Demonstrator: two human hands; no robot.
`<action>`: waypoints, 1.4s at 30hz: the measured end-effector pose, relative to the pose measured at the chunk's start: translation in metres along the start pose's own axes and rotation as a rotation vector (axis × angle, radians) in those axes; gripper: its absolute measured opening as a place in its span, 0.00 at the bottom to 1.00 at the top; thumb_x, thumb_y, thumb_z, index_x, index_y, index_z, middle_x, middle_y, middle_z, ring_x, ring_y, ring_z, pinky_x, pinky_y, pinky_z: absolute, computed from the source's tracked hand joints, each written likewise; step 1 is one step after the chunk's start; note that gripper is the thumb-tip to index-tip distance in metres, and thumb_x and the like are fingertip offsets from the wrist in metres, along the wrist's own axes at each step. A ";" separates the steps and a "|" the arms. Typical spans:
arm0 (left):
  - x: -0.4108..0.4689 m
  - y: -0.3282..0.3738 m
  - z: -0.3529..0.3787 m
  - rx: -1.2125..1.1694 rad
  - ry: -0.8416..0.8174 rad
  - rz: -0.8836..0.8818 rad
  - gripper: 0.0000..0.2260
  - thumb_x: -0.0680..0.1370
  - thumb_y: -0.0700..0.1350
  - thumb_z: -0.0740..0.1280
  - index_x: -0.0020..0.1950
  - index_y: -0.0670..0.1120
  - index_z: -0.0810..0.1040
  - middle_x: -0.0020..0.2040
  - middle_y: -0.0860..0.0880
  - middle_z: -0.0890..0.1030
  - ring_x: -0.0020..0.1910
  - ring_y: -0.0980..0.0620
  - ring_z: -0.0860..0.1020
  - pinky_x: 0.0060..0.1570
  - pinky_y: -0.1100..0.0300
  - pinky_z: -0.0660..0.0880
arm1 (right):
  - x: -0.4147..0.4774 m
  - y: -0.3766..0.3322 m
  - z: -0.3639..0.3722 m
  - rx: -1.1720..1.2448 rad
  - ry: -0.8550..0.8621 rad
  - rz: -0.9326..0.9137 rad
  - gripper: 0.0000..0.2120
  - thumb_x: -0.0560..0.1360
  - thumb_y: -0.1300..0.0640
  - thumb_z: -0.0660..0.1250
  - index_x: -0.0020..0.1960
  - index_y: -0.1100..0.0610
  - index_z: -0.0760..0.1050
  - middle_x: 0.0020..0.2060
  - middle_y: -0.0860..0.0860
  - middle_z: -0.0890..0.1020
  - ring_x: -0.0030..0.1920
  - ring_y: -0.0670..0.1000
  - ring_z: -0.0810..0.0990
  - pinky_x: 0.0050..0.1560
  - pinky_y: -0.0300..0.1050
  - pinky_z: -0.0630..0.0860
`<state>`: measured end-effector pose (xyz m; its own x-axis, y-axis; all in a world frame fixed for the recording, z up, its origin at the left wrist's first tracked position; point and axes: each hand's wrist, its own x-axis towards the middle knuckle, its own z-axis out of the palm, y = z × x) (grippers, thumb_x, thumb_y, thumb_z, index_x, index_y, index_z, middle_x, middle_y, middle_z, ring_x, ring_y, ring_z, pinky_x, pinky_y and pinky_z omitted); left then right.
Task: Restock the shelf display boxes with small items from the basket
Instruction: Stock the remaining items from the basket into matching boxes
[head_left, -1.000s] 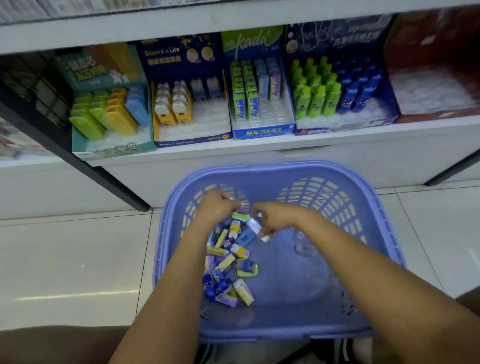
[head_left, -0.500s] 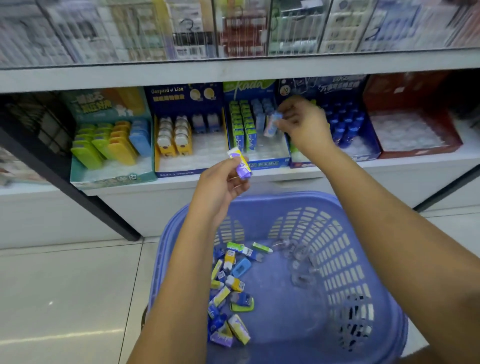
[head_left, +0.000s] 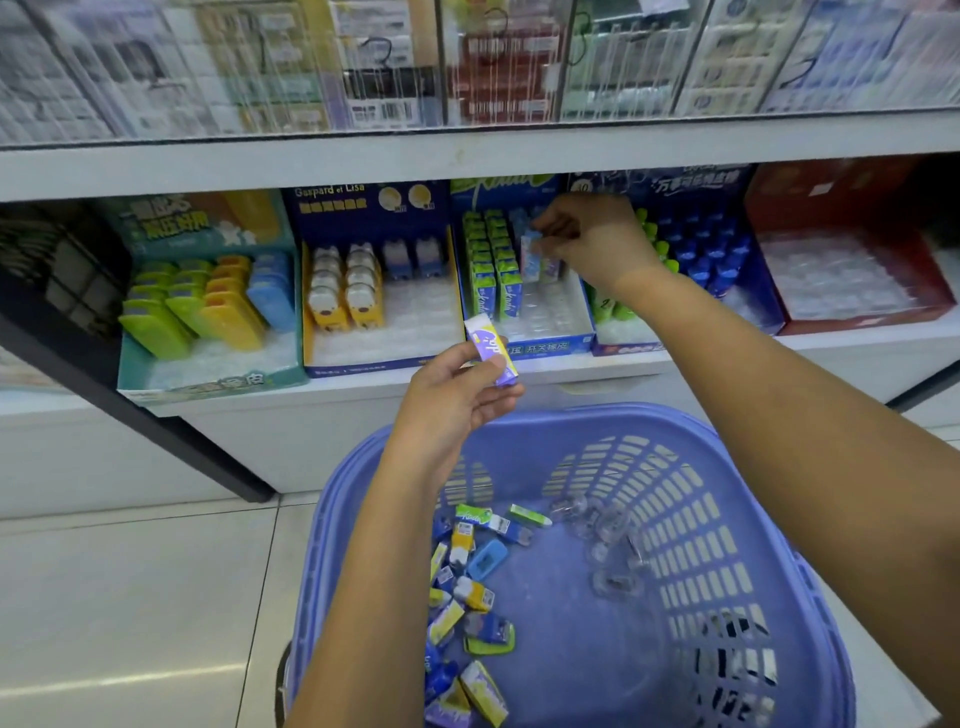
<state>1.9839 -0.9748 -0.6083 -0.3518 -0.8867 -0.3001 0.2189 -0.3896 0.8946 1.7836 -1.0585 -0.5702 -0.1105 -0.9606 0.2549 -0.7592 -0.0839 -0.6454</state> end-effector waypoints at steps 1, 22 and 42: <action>0.001 -0.001 0.001 0.016 0.004 -0.001 0.08 0.78 0.39 0.64 0.56 0.43 0.78 0.39 0.47 0.81 0.38 0.52 0.82 0.42 0.64 0.80 | -0.001 0.001 0.001 0.006 0.013 -0.002 0.10 0.71 0.62 0.72 0.52 0.63 0.79 0.46 0.56 0.82 0.43 0.46 0.76 0.44 0.31 0.70; 0.000 0.001 0.011 0.515 0.242 0.283 0.06 0.73 0.42 0.72 0.41 0.52 0.77 0.38 0.51 0.81 0.39 0.51 0.79 0.43 0.58 0.78 | -0.064 -0.042 -0.022 -0.231 -0.477 -0.258 0.21 0.71 0.57 0.71 0.63 0.47 0.75 0.46 0.40 0.80 0.36 0.42 0.74 0.38 0.29 0.68; 0.019 -0.019 0.020 1.409 0.040 0.503 0.28 0.79 0.46 0.62 0.77 0.44 0.56 0.76 0.49 0.58 0.75 0.53 0.54 0.71 0.63 0.51 | -0.008 0.013 -0.016 -0.085 0.020 -0.003 0.07 0.71 0.62 0.71 0.48 0.61 0.78 0.42 0.50 0.80 0.41 0.47 0.77 0.41 0.32 0.69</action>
<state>1.9552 -0.9790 -0.6243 -0.4789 -0.8666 0.1403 -0.7357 0.4834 0.4745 1.7641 -1.0478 -0.5693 -0.1208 -0.9548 0.2716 -0.8110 -0.0629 -0.5816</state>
